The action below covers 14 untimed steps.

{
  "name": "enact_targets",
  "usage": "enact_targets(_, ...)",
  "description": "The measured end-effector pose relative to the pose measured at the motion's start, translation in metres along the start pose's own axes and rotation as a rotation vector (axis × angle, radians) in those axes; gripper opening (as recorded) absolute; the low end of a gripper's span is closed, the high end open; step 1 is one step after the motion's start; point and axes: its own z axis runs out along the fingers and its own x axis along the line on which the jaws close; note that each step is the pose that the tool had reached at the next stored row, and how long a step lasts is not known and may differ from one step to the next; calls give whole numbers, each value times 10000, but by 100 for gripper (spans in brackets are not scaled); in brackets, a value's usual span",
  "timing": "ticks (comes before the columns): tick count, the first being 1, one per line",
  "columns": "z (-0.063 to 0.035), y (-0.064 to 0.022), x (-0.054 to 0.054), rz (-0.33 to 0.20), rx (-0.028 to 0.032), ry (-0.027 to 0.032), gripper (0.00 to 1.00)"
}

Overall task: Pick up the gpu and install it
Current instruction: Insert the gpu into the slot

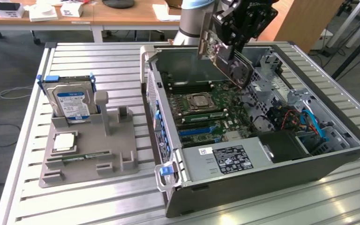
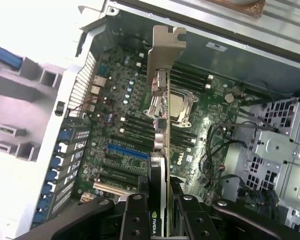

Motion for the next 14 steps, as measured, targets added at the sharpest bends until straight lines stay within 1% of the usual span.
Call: enact_targets(14,16,-3,-6,-2122,-91,196,27)
